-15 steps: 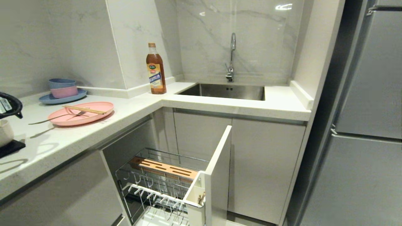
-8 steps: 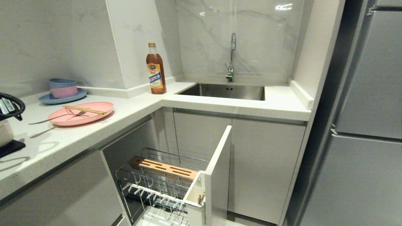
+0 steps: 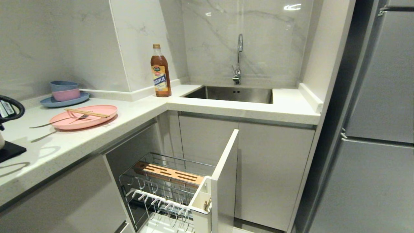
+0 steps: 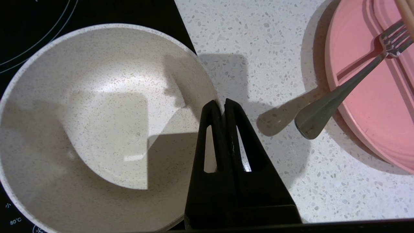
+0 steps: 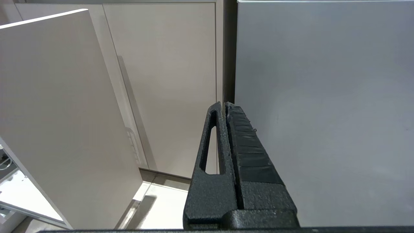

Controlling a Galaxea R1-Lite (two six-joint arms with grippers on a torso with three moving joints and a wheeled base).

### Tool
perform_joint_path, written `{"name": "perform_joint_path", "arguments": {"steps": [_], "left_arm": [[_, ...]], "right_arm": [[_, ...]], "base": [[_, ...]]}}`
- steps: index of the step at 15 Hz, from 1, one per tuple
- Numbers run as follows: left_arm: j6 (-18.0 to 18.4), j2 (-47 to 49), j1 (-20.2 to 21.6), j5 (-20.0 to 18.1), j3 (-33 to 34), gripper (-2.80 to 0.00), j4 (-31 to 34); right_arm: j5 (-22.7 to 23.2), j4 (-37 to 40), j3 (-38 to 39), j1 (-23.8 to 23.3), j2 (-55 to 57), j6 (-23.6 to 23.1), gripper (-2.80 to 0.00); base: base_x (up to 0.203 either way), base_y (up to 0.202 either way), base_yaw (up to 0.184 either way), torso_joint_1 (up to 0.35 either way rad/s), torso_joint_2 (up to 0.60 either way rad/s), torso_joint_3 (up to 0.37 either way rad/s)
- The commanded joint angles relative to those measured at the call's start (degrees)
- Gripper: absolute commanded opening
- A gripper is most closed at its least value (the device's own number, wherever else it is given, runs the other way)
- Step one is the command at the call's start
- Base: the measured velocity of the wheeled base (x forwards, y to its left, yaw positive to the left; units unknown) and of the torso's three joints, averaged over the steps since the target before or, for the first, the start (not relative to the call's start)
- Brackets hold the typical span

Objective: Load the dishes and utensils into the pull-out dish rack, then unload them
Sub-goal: Pick up the bowl and place it in the cupboard

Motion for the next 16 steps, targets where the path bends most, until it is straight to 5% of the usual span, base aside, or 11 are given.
{"name": "perform_joint_path", "arguments": {"steps": [1, 5, 9, 16], "left_arm": [[-0.13, -0.57, 0.02, 0.1, 0.08, -2.8, 0.25], [-0.13, -4.58, -0.06, 0.01, -0.03, -2.8, 0.25], [0.54, -13.42, -1.38, -4.43, 0.71, -2.8, 0.37], [-1.62, -25.79, -22.09, -4.12, 2.37, -2.8, 0.17]], "right_arm": [[-0.01, 0.02, 0.09, 0.04, 0.0, 0.02, -2.8], [-0.01, 0.02, 0.09, 0.02, 0.0, 0.03, -2.8], [-0.01, 0.01, 0.17, -0.05, 0.0, 0.02, -2.8], [-0.01, 0.02, 0.12, 0.04, 0.0, 0.03, -2.8]], "base": [[0.0, 0.0, 0.0, 0.0, 0.0, 0.0], [0.0, 0.0, 0.0, 0.0, 0.0, 0.0], [0.0, 0.0, 0.0, 0.0, 0.0, 0.0], [0.0, 0.0, 0.0, 0.0, 0.0, 0.0]]}}
